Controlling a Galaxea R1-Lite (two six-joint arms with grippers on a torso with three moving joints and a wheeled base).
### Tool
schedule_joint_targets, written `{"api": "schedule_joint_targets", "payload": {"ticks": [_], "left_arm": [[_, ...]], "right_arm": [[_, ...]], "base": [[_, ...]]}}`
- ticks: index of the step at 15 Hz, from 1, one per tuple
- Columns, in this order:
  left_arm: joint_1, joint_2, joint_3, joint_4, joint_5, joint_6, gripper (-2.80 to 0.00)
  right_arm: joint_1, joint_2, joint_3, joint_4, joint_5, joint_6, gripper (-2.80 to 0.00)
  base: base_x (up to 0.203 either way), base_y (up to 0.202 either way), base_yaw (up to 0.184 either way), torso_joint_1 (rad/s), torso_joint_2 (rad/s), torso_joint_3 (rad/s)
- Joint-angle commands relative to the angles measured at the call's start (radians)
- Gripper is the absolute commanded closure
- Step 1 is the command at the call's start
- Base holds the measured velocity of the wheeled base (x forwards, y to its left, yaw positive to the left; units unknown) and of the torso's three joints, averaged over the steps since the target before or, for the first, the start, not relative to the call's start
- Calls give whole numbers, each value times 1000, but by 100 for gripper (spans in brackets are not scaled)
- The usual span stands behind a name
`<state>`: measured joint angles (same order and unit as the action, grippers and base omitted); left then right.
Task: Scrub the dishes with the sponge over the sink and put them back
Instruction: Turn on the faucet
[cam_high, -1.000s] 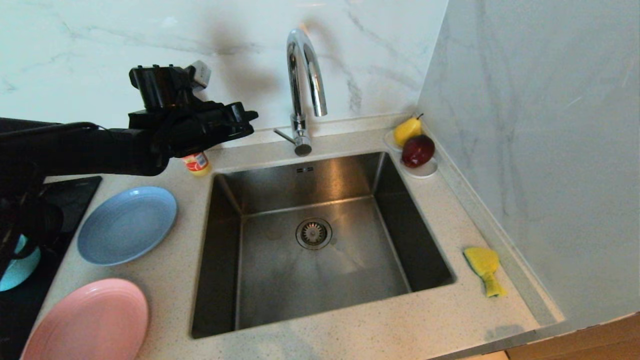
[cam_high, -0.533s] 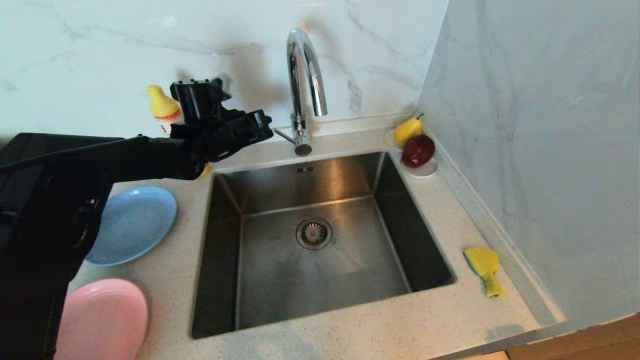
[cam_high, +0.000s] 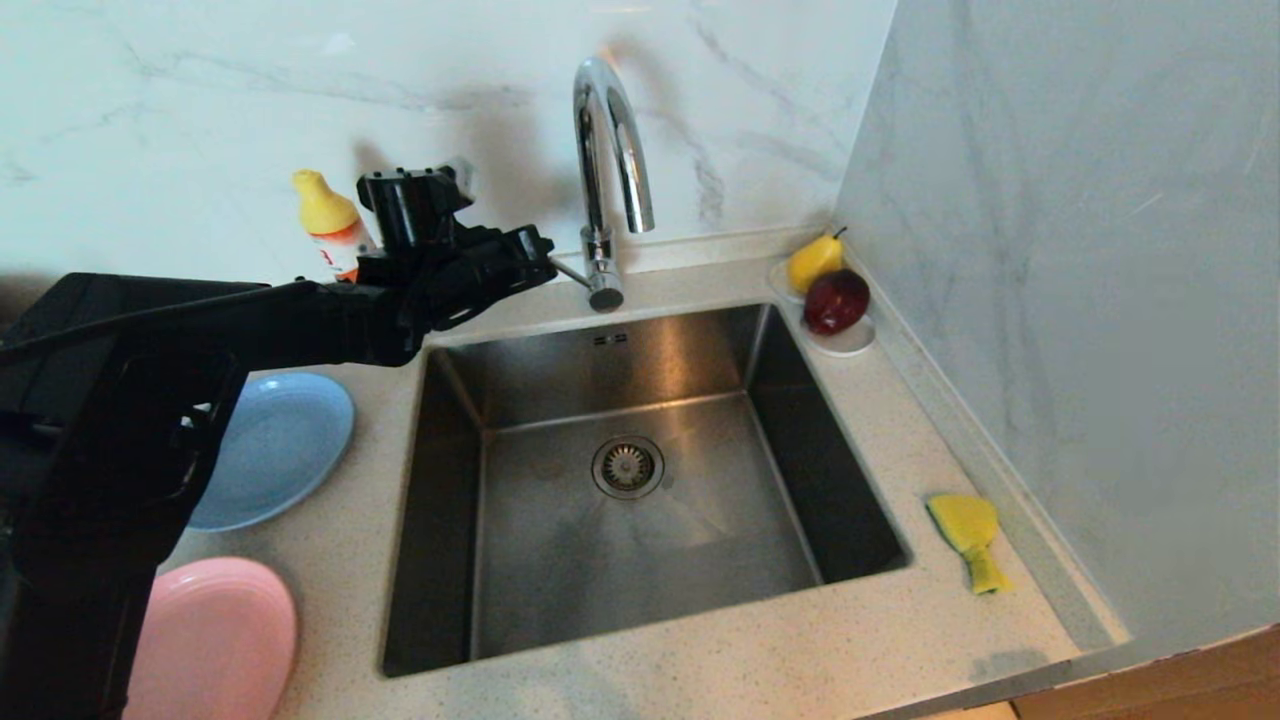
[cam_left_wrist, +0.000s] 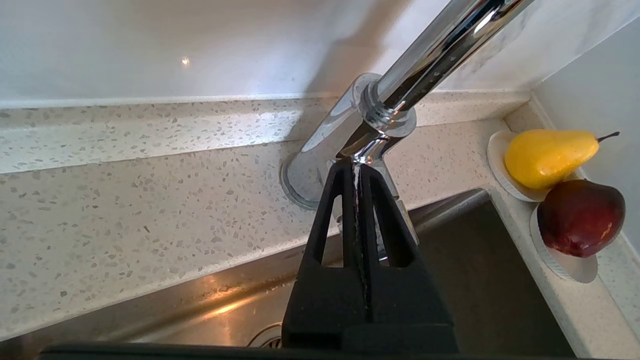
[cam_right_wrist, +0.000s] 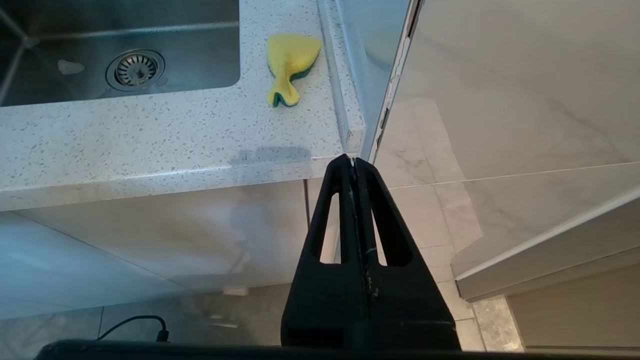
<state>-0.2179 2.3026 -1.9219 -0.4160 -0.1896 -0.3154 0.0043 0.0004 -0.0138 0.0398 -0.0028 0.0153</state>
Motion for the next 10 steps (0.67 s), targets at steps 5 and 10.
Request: {"api": "schedule_joint_targets", "payload": {"ticks": [5,10], "left_arm": [[-15,11,1,-3,1,-4,0],[-26,5,10,1,11,-36,0]], "right_arm": [[0,-2,0,0,0,0,0],[0,-2,0,0,0,0,0]], "base": [[0,0,0,0,0,0],[0,0,0,0,0,0]]}}
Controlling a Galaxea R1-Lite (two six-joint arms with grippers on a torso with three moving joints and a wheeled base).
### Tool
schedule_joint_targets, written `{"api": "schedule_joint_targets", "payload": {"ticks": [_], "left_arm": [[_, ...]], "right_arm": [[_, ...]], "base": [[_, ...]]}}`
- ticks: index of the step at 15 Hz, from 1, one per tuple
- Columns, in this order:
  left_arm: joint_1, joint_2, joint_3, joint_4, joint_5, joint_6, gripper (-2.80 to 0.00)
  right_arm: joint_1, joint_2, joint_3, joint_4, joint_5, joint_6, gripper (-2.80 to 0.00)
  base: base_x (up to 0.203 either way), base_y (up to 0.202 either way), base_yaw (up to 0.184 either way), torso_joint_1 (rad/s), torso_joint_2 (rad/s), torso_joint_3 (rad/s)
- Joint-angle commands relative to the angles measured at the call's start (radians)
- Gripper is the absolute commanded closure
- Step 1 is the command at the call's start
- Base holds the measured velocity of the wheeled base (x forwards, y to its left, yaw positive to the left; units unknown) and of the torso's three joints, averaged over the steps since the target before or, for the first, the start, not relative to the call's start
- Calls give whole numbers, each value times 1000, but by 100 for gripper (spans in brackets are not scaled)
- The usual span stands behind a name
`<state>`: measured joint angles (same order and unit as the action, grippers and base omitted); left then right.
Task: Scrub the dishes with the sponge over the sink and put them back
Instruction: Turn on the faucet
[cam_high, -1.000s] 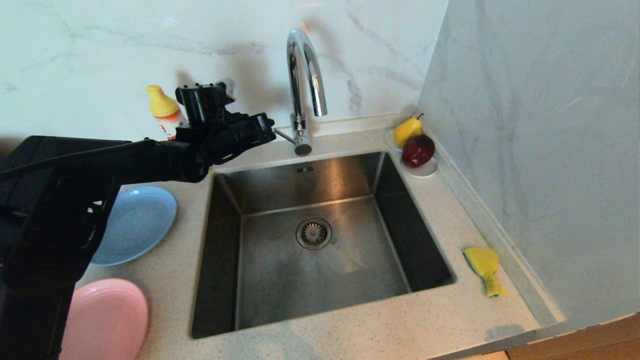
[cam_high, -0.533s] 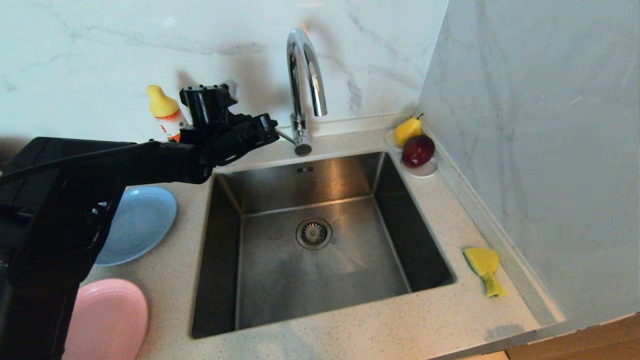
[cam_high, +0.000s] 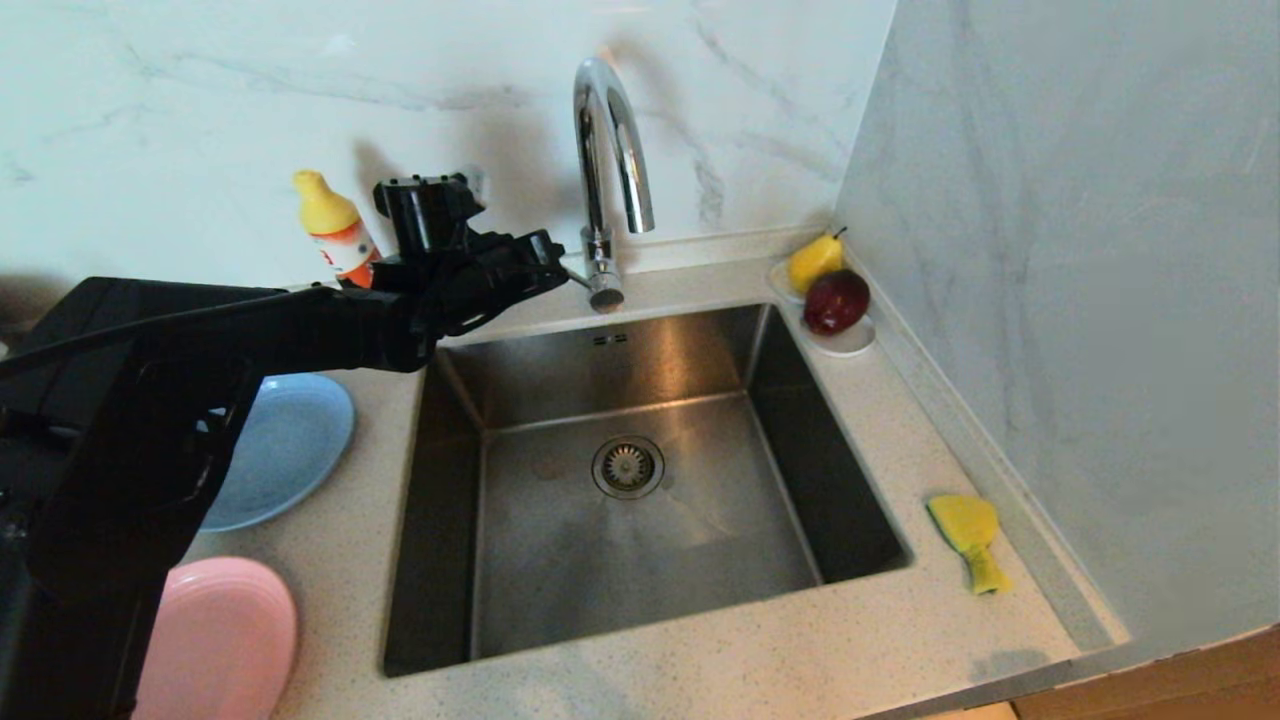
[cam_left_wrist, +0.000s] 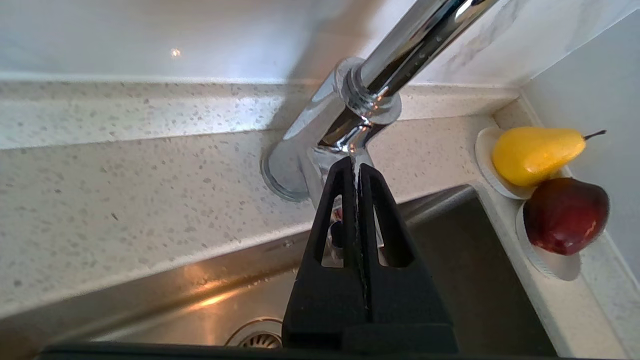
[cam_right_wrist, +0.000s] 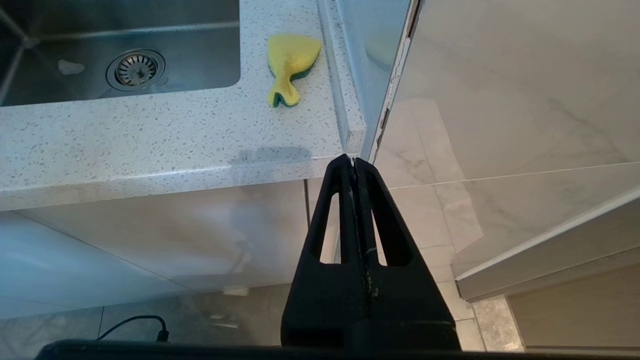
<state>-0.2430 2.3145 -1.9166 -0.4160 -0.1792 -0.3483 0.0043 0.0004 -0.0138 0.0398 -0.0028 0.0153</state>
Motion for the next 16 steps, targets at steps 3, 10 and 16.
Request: {"api": "schedule_joint_targets", "payload": {"ticks": [3,10,16], "left_arm": [[-1,-26,58,-2,10,-3,0],[-1,-95,200,-20,12,2,0],[13,-132,130,-67,114,0,0]], "right_arm": [[0,-2,0,0,0,0,0],[0,-2,0,0,0,0,0],[0,-2,0,0,0,0,0]], "base": [[0,0,0,0,0,0],[0,0,0,0,0,0],[0,0,0,0,0,0]]}}
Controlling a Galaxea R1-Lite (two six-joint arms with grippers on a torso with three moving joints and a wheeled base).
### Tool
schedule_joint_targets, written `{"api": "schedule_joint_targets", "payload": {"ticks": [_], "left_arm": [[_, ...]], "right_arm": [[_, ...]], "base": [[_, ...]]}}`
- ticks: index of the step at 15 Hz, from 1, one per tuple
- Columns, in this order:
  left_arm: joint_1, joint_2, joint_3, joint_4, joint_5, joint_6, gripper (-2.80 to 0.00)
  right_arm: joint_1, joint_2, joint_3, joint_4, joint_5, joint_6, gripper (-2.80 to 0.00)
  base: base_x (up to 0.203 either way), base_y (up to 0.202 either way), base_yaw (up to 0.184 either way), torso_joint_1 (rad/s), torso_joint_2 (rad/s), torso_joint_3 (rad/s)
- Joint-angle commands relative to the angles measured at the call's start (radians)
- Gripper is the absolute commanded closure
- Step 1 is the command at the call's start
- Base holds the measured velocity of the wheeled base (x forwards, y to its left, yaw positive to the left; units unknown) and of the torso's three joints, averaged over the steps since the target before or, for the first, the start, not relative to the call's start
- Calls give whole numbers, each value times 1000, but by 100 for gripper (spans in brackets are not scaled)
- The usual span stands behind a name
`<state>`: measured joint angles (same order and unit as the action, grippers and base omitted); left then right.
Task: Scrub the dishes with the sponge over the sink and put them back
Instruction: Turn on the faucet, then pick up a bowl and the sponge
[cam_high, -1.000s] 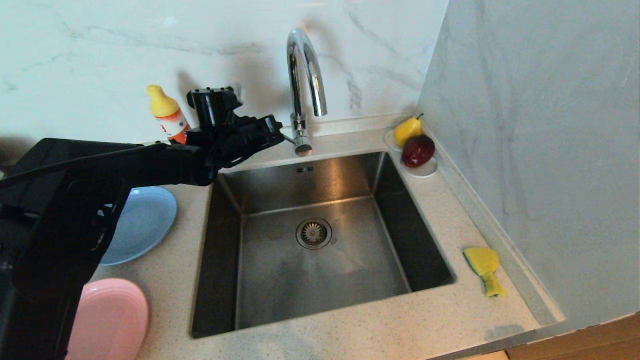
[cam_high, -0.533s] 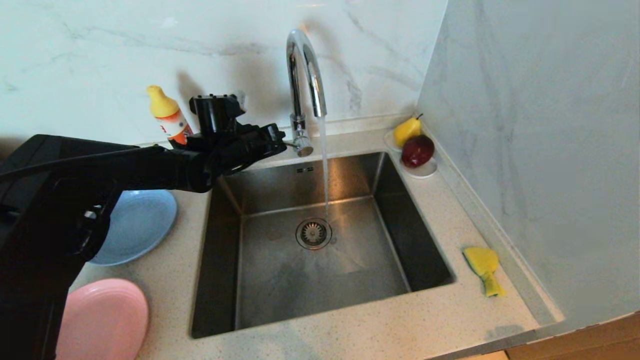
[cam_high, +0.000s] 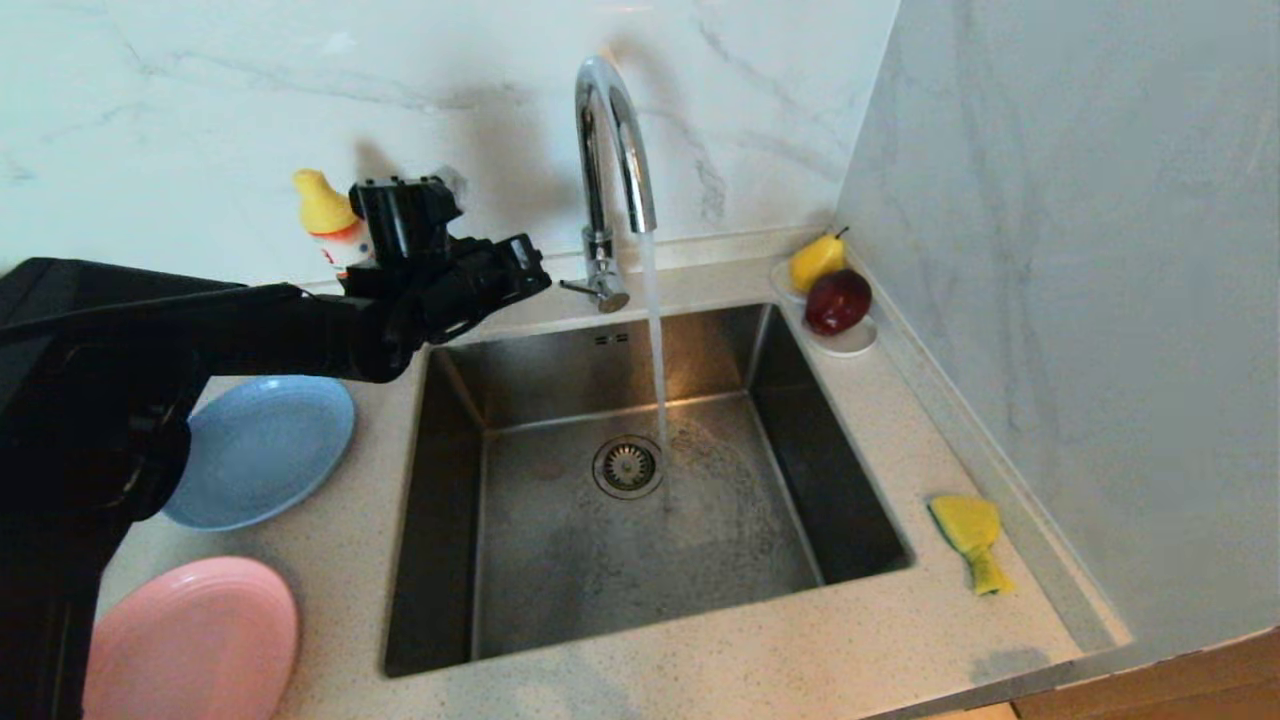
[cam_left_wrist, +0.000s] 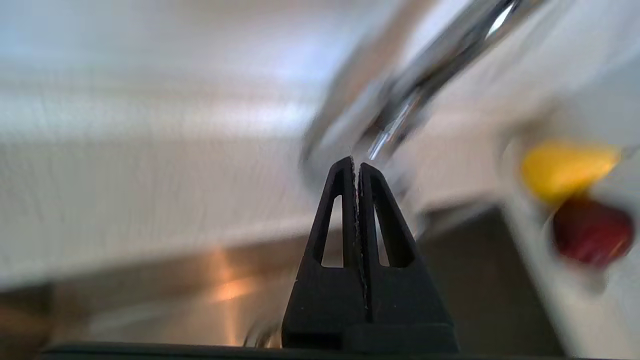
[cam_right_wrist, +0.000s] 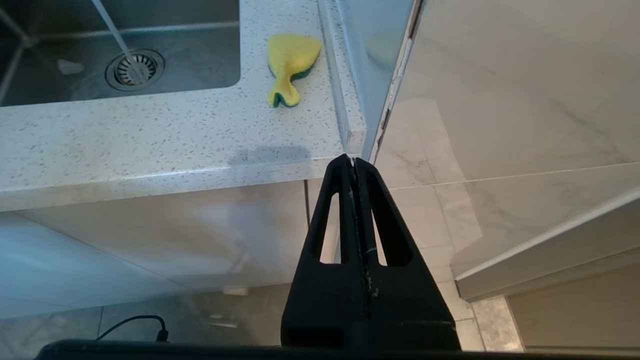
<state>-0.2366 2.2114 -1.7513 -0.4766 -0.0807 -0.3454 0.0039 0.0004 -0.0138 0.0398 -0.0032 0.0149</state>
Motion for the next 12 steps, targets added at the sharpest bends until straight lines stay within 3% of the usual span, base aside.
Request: {"api": "schedule_joint_targets", "payload": {"ticks": [1,3,7,9,12], "left_arm": [[10,-59,-39,-6,31,-3,0],[12,-146,-22,-3,48,-3,0],[11,-408,129,-8,65,28,0],[11,-565,267,-11,98,98,0],[11,-793,522,-62,187,260,0]], "right_arm": [[1,-2,0,0,0,0,0],[1,-2,0,0,0,0,0],[1,-2,0,0,0,0,0],[1,-2,0,0,0,0,0],[1,-2,0,0,0,0,0]], "base": [[0,0,0,0,0,0],[0,0,0,0,0,0],[0,0,0,0,0,0],[0,0,0,0,0,0],[0,0,0,0,0,0]]}}
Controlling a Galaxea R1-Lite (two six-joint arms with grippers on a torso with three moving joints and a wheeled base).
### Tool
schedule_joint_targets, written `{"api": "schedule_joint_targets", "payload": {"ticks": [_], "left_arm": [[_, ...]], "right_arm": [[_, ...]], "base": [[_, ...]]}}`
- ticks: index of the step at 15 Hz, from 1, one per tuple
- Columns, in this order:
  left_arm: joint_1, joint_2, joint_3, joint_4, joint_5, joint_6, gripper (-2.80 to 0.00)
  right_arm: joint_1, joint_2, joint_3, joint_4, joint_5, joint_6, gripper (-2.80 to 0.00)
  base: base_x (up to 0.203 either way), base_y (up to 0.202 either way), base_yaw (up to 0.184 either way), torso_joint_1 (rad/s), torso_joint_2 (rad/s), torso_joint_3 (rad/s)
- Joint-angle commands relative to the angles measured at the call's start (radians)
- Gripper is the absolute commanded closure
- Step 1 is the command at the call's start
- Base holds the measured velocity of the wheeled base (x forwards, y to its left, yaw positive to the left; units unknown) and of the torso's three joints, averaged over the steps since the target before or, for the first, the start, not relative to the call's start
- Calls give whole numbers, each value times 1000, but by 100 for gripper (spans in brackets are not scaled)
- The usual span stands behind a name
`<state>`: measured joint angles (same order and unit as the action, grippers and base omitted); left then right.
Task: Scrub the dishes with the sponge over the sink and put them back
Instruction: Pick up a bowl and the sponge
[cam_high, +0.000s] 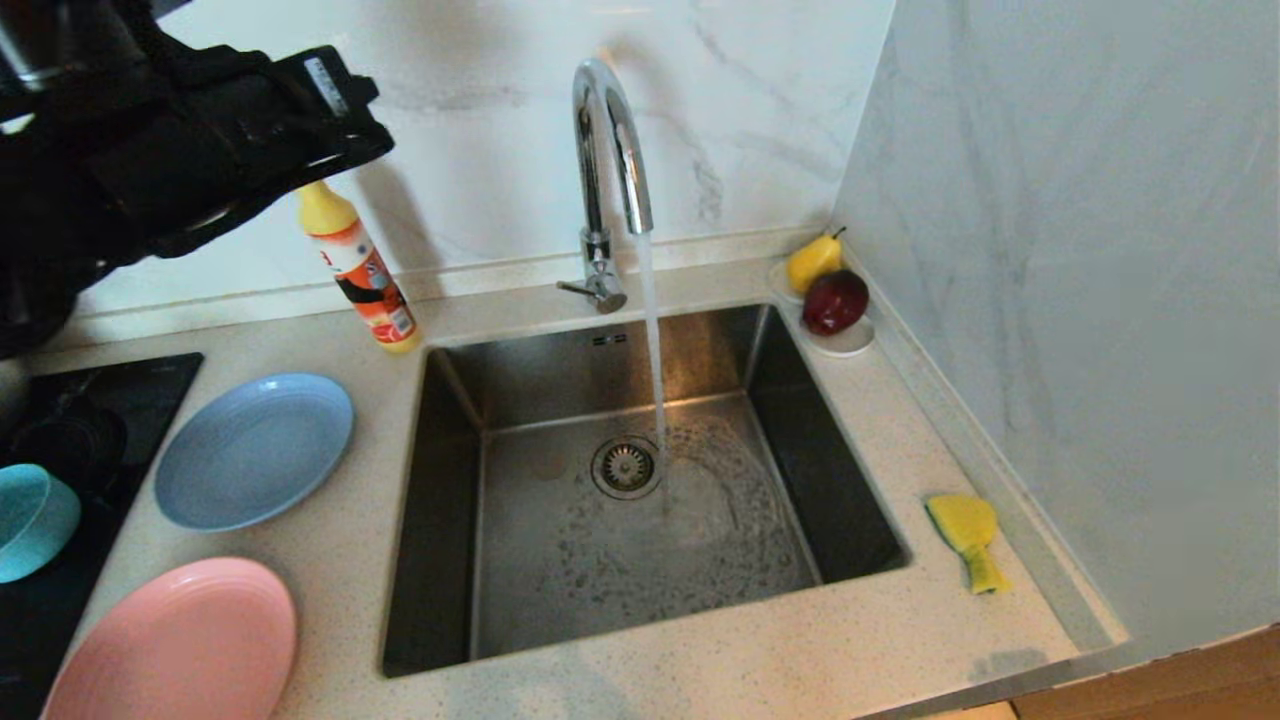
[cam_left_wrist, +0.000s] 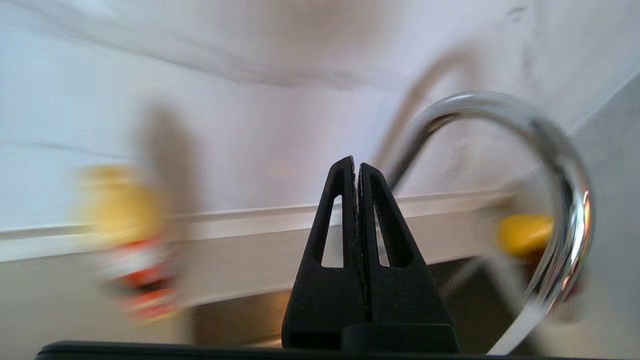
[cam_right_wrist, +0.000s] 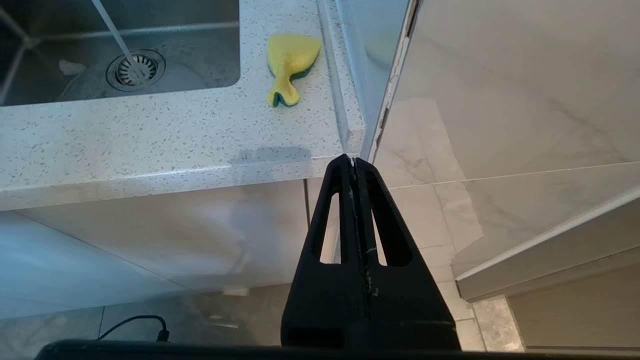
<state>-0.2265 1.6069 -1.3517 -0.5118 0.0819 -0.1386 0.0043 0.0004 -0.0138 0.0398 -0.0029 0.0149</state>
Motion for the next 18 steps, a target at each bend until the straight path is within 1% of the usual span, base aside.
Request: {"api": "schedule_joint_targets", "payload": {"ticks": [1,4,6,7,10,13,16,17,18], "left_arm": [[1,-267,208,-61,51,85,0],[2,-529,472,-113,114,184,0],[8,-713,618,-122,141,232,0],[24,-805,687,-124,151,253,0],[120,-1055,875,-99,165,290,0],[211,-1290,1043,11,164,300,0],[242,-1470,1295,104,149,300,0],[245,-1539,1334,171,115,300,0],[247,-1584,1346,299,67,297,0]], "right_arm": [[0,-2,0,0,0,0,0],[0,-3,0,0,0,0,0],[0,-2,0,0,0,0,0],[0,-2,0,0,0,0,0],[0,-2,0,0,0,0,0],[0,-2,0,0,0,0,0],[0,-2,0,0,0,0,0],[0,-2,0,0,0,0,0],[0,0,0,0,0,0,0]], "base": [[0,0,0,0,0,0],[0,0,0,0,0,0],[0,0,0,0,0,0],[0,0,0,0,0,0],[0,0,0,0,0,0],[0,0,0,0,0,0],[0,0,0,0,0,0],[0,0,0,0,0,0],[0,0,0,0,0,0]]}}
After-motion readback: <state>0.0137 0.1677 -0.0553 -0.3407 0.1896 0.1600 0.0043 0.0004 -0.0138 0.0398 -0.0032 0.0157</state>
